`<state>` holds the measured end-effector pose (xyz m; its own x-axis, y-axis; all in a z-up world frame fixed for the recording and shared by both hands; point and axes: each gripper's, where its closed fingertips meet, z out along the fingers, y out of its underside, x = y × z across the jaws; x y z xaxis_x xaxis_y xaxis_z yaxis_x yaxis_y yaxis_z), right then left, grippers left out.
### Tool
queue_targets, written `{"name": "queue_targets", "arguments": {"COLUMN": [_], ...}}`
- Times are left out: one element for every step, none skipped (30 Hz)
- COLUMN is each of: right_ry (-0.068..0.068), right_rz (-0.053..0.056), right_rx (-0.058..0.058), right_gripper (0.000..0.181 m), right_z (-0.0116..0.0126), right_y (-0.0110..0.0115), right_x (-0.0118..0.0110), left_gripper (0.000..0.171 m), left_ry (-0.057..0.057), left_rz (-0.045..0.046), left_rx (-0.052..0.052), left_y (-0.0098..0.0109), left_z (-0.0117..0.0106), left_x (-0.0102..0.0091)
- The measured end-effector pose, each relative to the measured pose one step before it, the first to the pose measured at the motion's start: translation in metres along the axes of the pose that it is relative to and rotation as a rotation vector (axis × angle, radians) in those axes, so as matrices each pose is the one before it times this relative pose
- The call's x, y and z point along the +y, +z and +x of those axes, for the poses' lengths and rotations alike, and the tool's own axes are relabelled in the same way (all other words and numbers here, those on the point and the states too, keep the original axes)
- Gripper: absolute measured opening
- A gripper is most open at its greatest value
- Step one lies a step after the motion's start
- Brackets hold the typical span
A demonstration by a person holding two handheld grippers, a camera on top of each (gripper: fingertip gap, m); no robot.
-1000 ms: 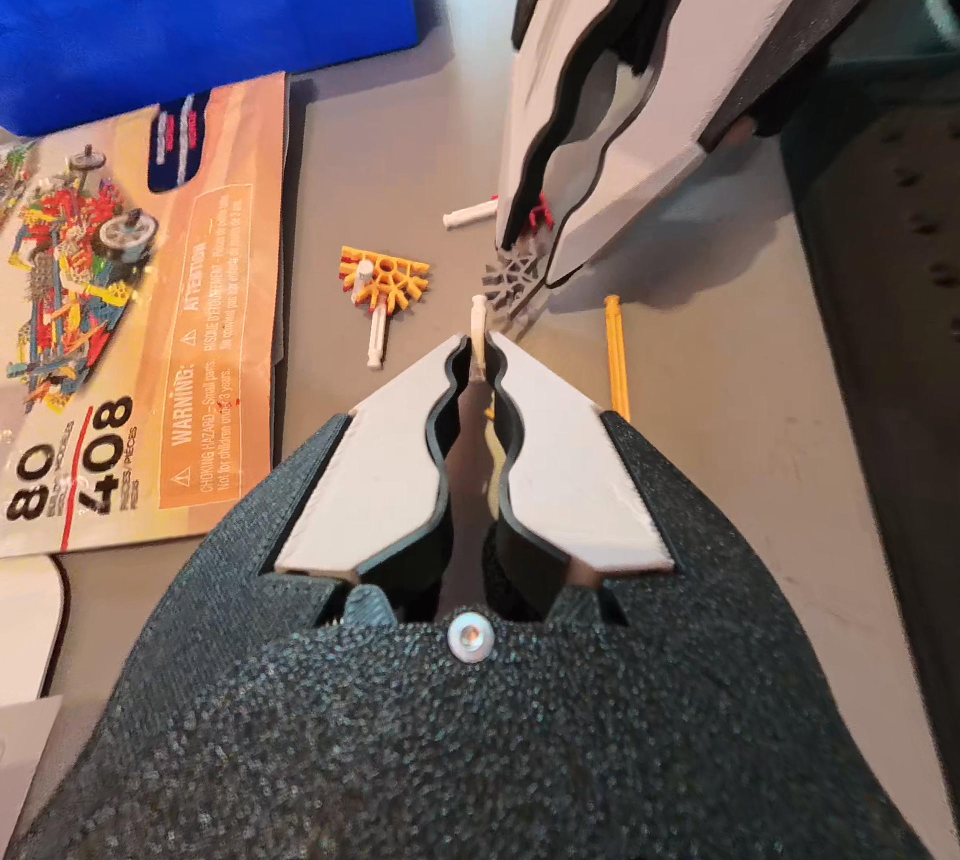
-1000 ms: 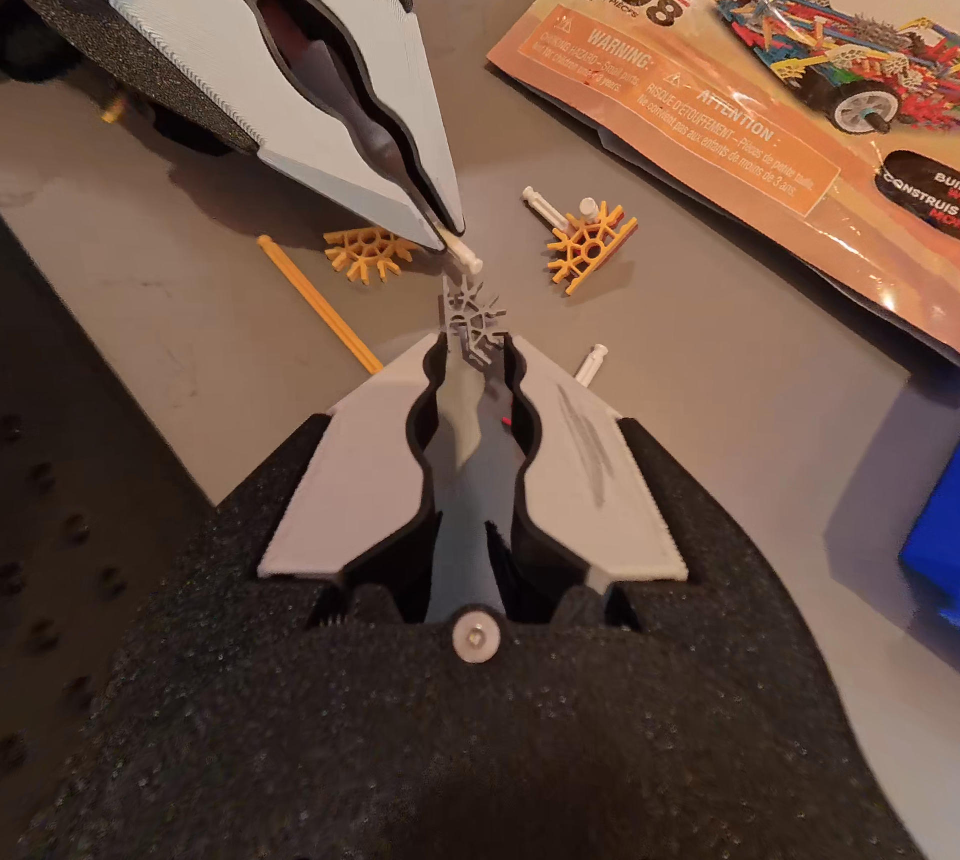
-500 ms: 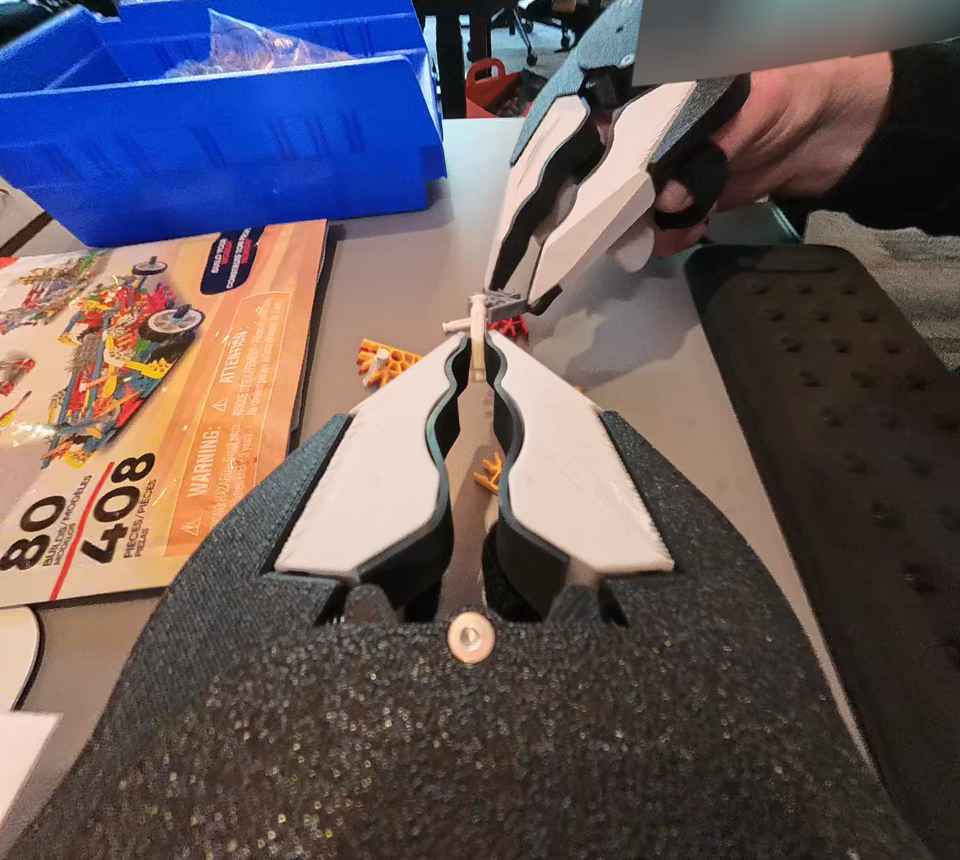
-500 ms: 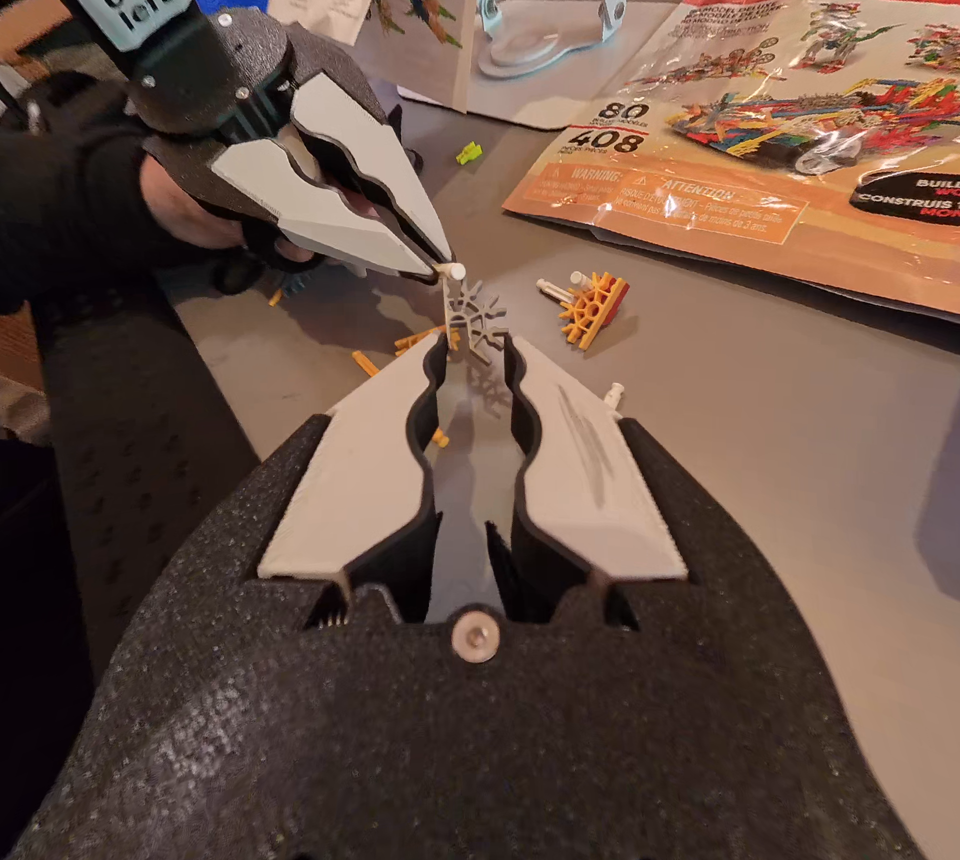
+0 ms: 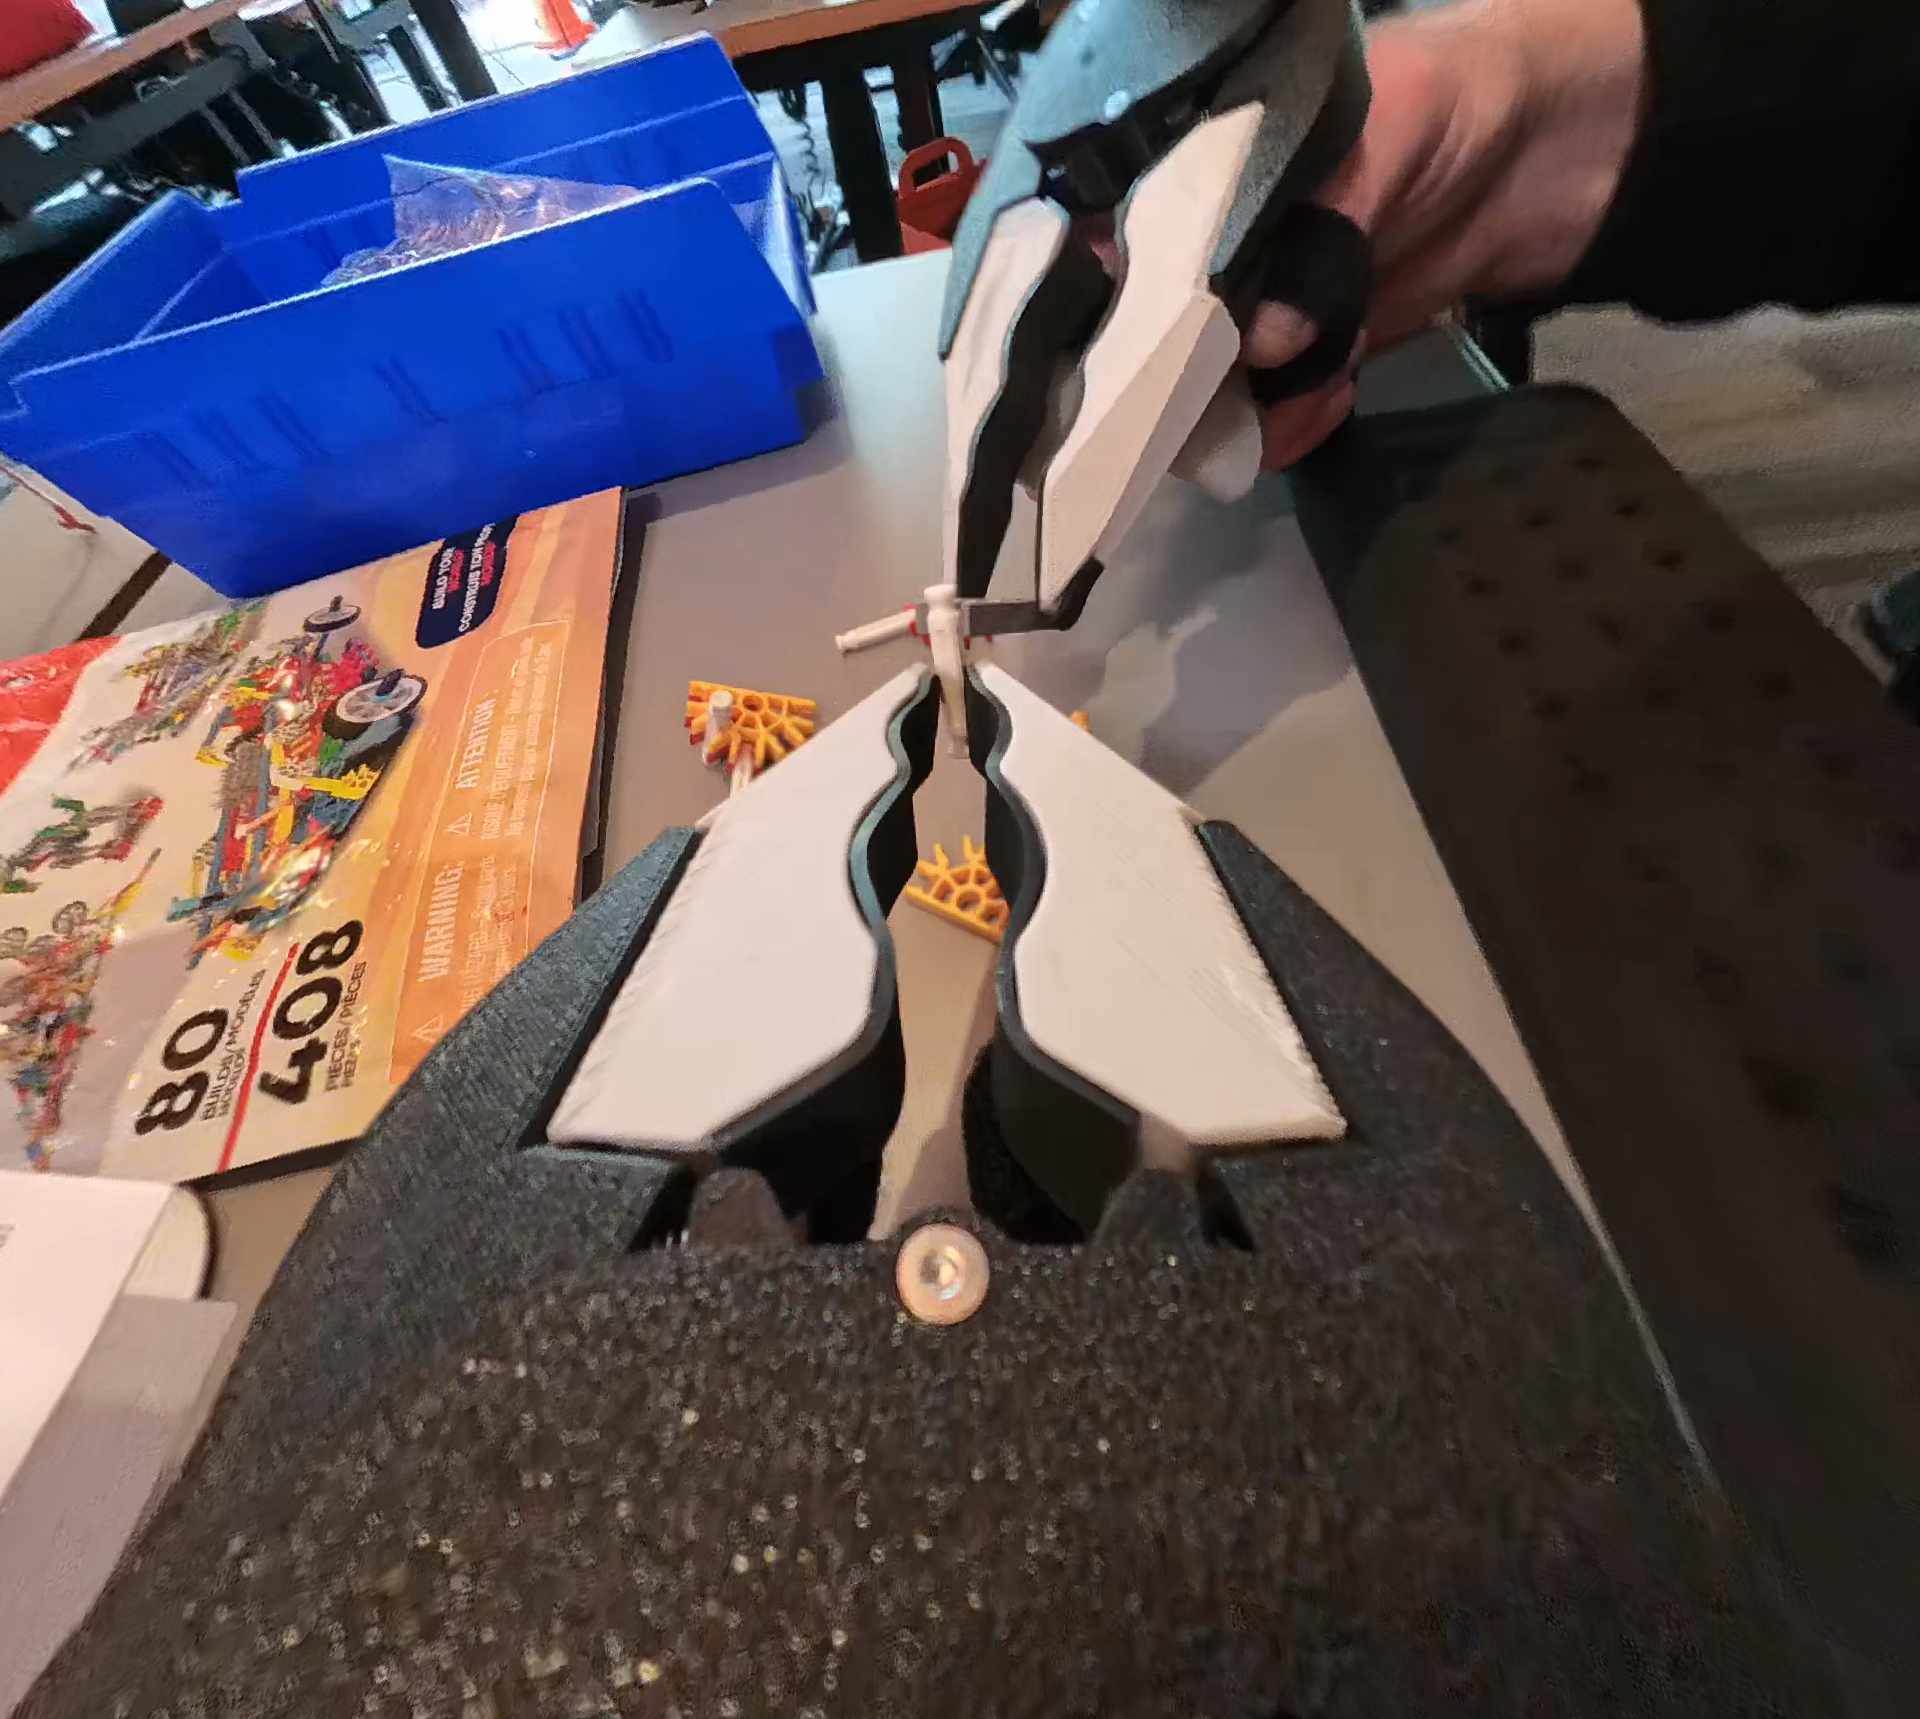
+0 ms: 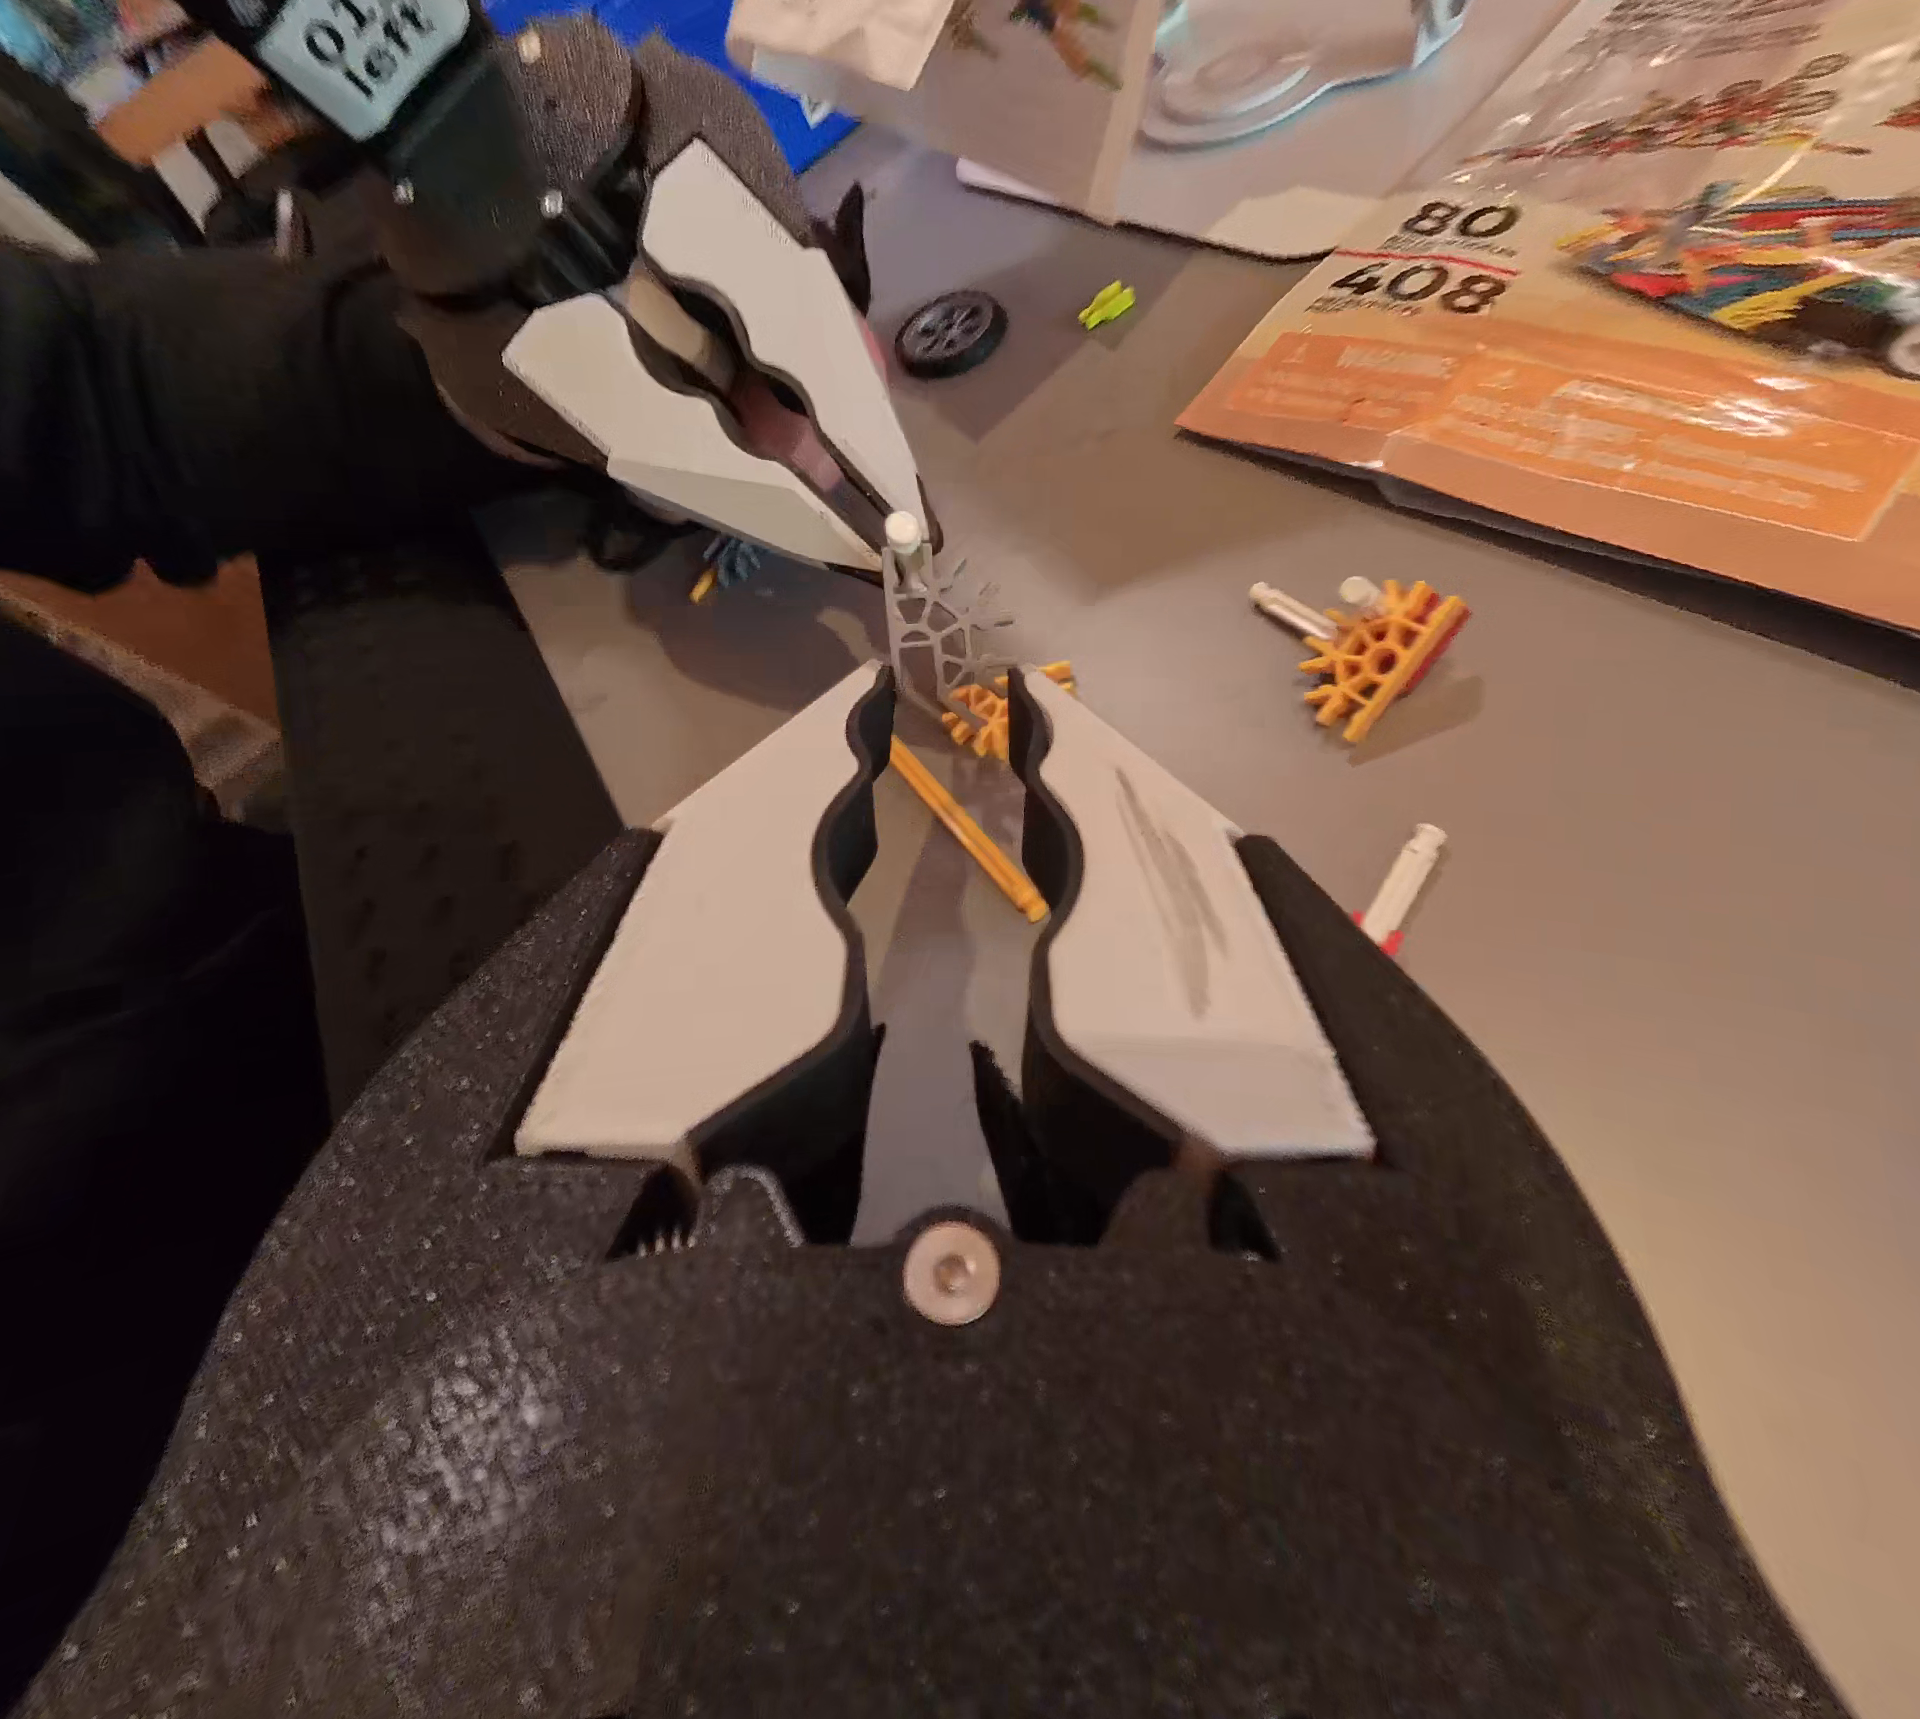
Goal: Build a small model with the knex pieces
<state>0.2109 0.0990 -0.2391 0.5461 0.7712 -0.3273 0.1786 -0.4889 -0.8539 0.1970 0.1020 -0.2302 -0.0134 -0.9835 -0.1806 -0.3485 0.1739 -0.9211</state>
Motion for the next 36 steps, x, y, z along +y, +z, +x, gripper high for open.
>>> {"name": "queue_targets", "arguments": {"right_ry": [-0.0254, -0.0232, -0.0224, -0.0222, -0.0208, -0.0211, -0.0248, -0.0256, -0.0193, -0.0165, -0.0201, -0.0207, -0.0185, -0.0174, -0.0140, -0.0095, -0.0082, -0.0110, -0.0102, -0.0086, -0.0083, -0.0081, -0.0098, -0.0102, -0.0088, -0.0043, -0.0013, 0.0003, 0.0041, 0.0060, 0.0032, -0.0002, -0.0016, -0.0002, 0.0015, 0.0022], "right_rz": [-0.0281, -0.0281, -0.0262, -0.0224, -0.0225, -0.0251, -0.0276, -0.0268, -0.0242, -0.0230, -0.0208, -0.0158, -0.0153, -0.0163, -0.0122, -0.0106, -0.0119, -0.0127, -0.0117, -0.0096, -0.0061, -0.0070, -0.0138, -0.0111, -0.0073, -0.0060, -0.0049, 0.0000, 0.0017, 0.0002, -0.0001, -0.0007, -0.0004, -0.0004, 0.0014, 0.0022], "right_rx": [-0.0023, -0.0052, -0.0044, -0.0016, -0.0012, 0.0019, 0.0072, 0.0085, 0.0094, 0.0091, 0.0102, 0.0140, 0.0147, 0.0107, 0.0106, 0.0117, 0.0091, 0.0093, 0.0084, 0.0046, 0.0045, 0.0059, 0.0089, 0.0048, 0.0035, 0.0033, 0.0018, 0.0015, 0.0002, -0.0020, 0.0002, 0.0008, 0.0006, 0.0021, 0.0007, -0.0014], "right_gripper": [0.020, 0.020, 0.020, 0.020, 0.020, 0.020, 0.020, 0.021, 0.020, 0.020, 0.020, 0.020, 0.020, 0.020, 0.020, 0.020, 0.020, 0.020, 0.020, 0.020, 0.020, 0.020, 0.020, 0.020, 0.020, 0.020, 0.020, 0.020, 0.020, 0.020, 0.020, 0.020, 0.020, 0.020, 0.020, 0.020], "right_z": [-0.00408, -0.00467, -0.00462, -0.00421, -0.00411, -0.00355, -0.00277, -0.00239, -0.00184, -0.00157, -0.00136, -0.00071, -0.00049, -0.00100, -0.00097, -0.00051, -0.00094, -0.00097, -0.00112, -0.00173, -0.00170, -0.00113, -0.00023, -0.00059, -0.00058, -0.00018, 0.00001, 0.00027, 0.00052, 0.00036, 0.00040, 0.00010, -0.00009, 0.00026, 0.00023, 0.00007], "right_y": [0.00232, 0.00224, 0.00208, 0.00204, 0.00210, 0.00217, 0.00234, 0.00218, 0.00214, 0.00201, 0.00181, 0.00150, 0.00156, 0.00146, 0.00135, 0.00140, 0.00150, 0.00171, 0.00154, 0.00176, 0.00164, 0.00156, 0.00157, 0.00129, 0.00107, 0.00071, 0.00043, 0.00011, -0.00008, 0.00010, 0.00026, 0.00024, 0.00016, 0.00003, -0.00010, -0.00019], "right_x": [0.00338, 0.00341, 0.00320, 0.00286, 0.00296, 0.00329, 0.00371, 0.00353, 0.00300, 0.00268, 0.00236, 0.00173, 0.00157, 0.00169, 0.00120, 0.00104, 0.00124, 0.00129, 0.00100, 0.00056, -0.00019, 0.00007, 0.00133, 0.00127, 0.00098, 0.00078, 0.00066, 0.00004, -0.00019, 0.00018, 0.00010, 0.00006, 0.00011, -0.00002, -0.00008, -0.00015], "left_gripper": [0.004, 0.004, 0.004, 0.004, 0.004, 0.004, 0.005, 0.005, 0.005, 0.005, 0.005, 0.005, 0.005, 0.005, 0.004, 0.004, 0.004, 0.000, 0.000, 0.000, 0.000, 0.000, 0.000, 0.000, 0.000, 0.000, 0.000, 0.000, 0.000, 0.000, 0.000, 0.000, 0.001, 0.002, 0.002, 0.003], "left_ry": [0.0345, 0.0357, 0.0261, 0.0227, 0.0256, 0.0235, 0.0209, 0.0193, 0.0168, 0.0203, 0.0226, 0.0282, 0.0308, 0.0283, 0.0234, 0.0227, 0.0269, 0.0306, 0.0321, 0.0218, 0.0169, 0.0103, -0.0026, -0.0139, -0.0046, 0.0027, -0.0072, -0.0156, -0.0112, -0.0024, -0.0041, -0.0083, -0.0055, -0.0042, -0.0038, -0.0077], "left_rz": [-0.01831, -0.01689, -0.01395, -0.01379, -0.01220, -0.01631, -0.02106, -0.01752, -0.01899, -0.01917, -0.02161, -0.02526, -0.02570, -0.02273, -0.02815, -0.03779, -0.03776, -0.03867, -0.03806, -0.04007, -0.03231, -0.02194, -0.00292, -0.00028, -0.00101, -0.00108, 0.00206, 0.00362, -0.00029, -0.00069, 0.00355, 0.00786, 0.00816, 0.00512, 0.00343, 0.00361], "left_rx": [-0.0030, -0.0022, -0.0006, -0.0016, -0.0033, -0.0009, 0.0011, -0.0023, -0.0053, -0.0064, -0.0062, -0.0132, -0.0150, -0.0068, -0.0074, -0.0084, -0.0057, -0.0115, -0.0021, 0.0077, 0.0056, -0.0091, -0.0122, 0.0111, 0.0040, -0.0025, 0.0017, -0.0025, -0.0091, -0.0095, -0.0034, 0.0036, -0.0038, -0.0128, -0.0022, 0.0075], "left_y": [-0.00206, -0.00191, -0.00160, -0.00132, -0.00112, -0.00076, -0.00032, -0.00023, 0.00002, 0.00011, 0.00028, 0.00027, 0.00019, 0.00008, -0.00014, 0.00006, 0.00013, 0.00029, 0.00048, 0.00077, 0.00095, 0.00135, 0.00129, 0.00121, 0.00023, -0.00092, -0.00078, -0.00025, 0.00006, -0.00016, -0.00066, -0.00069, -0.00061, -0.00053, -0.00023, 0.00000], "left_z": [0.00400, 0.00513, 0.00575, 0.00559, 0.00539, 0.00522, 0.00502, 0.00420, 0.00343, 0.00306, 0.00294, 0.00152, 0.00108, 0.00193, 0.00132, 0.00083, 0.00167, 0.00114, 0.00255, 0.00356, 0.00336, 0.00131, 0.00053, 0.00316, 0.00160, -0.00006, -0.00009, -0.00115, -0.00204, -0.00196, -0.00107, 0.00004, -0.00064, -0.00198, -0.00054, 0.00077], "left_x": [0.00252, 0.00247, 0.00185, 0.00182, 0.00187, 0.00264, 0.00348, 0.00300, 0.00299, 0.00293, 0.00276, 0.00263, 0.00218, 0.00149, 0.00191, 0.00284, 0.00289, 0.00354, 0.00359, 0.00383, 0.00266, 0.00173, 0.00020, 0.00095, 0.00076, 0.00010, -0.00047, -0.00006, 0.00116, 0.00113, 0.00024, -0.00077, -0.00101, -0.00060, -0.00028, -0.00019]}}
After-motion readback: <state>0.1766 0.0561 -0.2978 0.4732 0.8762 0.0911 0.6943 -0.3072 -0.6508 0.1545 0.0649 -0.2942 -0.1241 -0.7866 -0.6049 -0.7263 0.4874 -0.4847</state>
